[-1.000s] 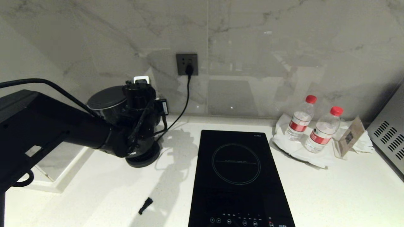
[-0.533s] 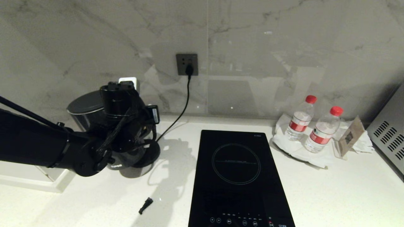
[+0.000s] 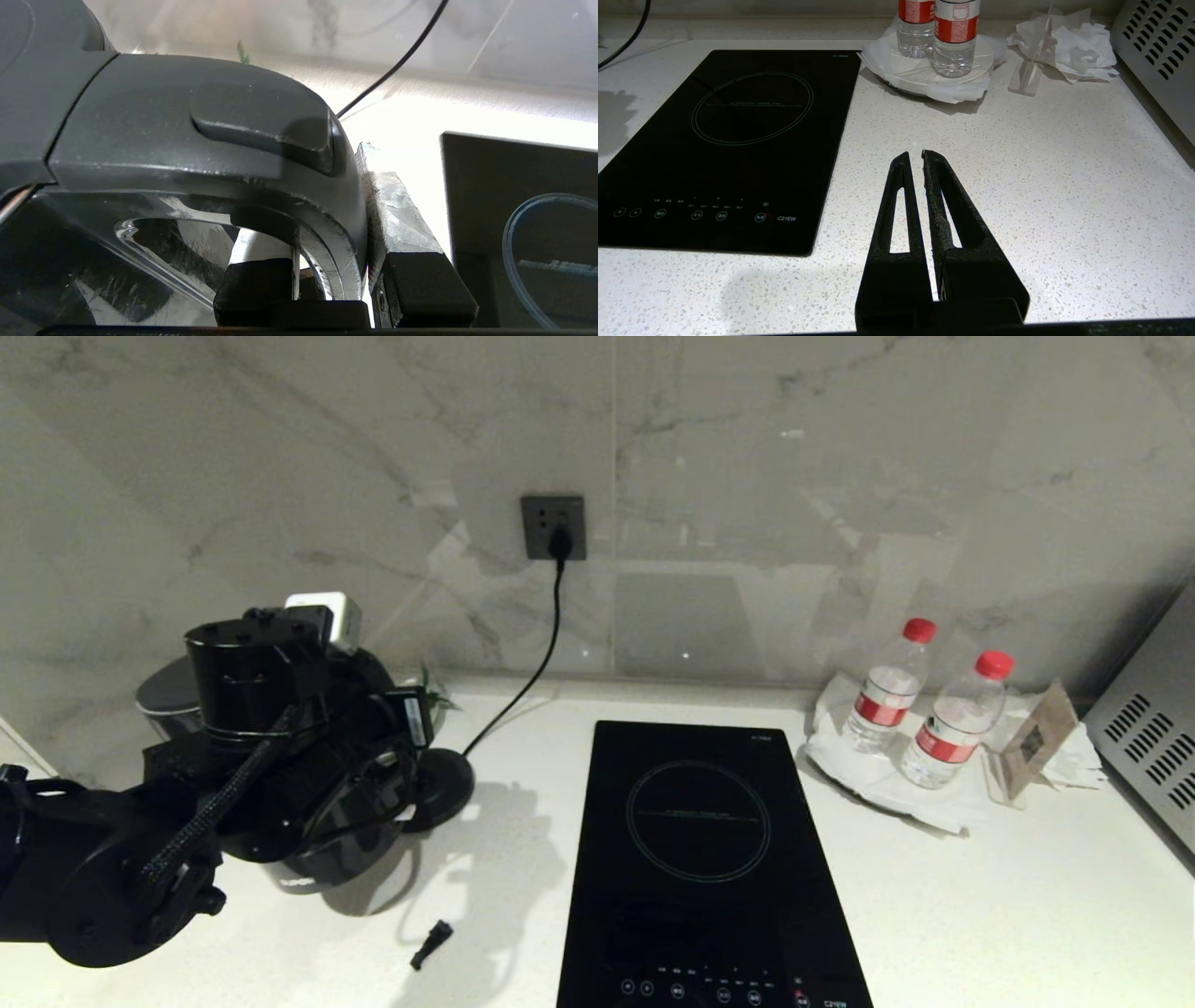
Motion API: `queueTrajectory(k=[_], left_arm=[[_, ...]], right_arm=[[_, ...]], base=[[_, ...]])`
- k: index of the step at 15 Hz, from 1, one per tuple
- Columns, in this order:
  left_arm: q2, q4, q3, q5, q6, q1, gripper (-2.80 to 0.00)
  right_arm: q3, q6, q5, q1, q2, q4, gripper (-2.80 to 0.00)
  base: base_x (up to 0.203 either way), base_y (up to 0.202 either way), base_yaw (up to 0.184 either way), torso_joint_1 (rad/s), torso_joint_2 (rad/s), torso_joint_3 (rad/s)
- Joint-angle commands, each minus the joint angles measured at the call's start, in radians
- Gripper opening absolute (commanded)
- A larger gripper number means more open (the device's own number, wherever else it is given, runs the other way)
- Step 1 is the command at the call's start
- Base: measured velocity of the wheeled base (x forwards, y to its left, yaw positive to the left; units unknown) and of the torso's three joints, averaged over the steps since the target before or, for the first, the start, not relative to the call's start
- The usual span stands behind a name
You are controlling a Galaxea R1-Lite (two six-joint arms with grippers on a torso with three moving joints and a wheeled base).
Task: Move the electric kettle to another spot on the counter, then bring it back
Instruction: Place it by the sink
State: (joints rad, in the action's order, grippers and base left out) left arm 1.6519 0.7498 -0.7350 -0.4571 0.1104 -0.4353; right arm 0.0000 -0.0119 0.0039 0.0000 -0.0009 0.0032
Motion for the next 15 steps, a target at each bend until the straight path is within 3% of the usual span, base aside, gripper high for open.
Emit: queueTrajectory(k=[1,6,15], left_arm=[[-0.015,0.006,0.022,-0.003,0.002,0.000,-2.80],[-0.015,0.006,0.022,-0.003,0.004,0.000,-2.80],[-0.023,0.003,0.040,-0.003,0.005,-0.001,-2.80]], right_arm=[[0.000,0.000,0.001,0.000,0.001,0.000,-2.80],[0.000,0.000,0.001,0.000,0.001,0.000,-2.80],[0.000,0.000,0.001,0.000,0.001,0.000,-2.80]], base=[[0.000,0.000,0.000,0.000,0.00,0.000],[0.000,0.000,0.000,0.002,0.00,0.040],[0.000,0.000,0.000,0.001,0.00,0.190]])
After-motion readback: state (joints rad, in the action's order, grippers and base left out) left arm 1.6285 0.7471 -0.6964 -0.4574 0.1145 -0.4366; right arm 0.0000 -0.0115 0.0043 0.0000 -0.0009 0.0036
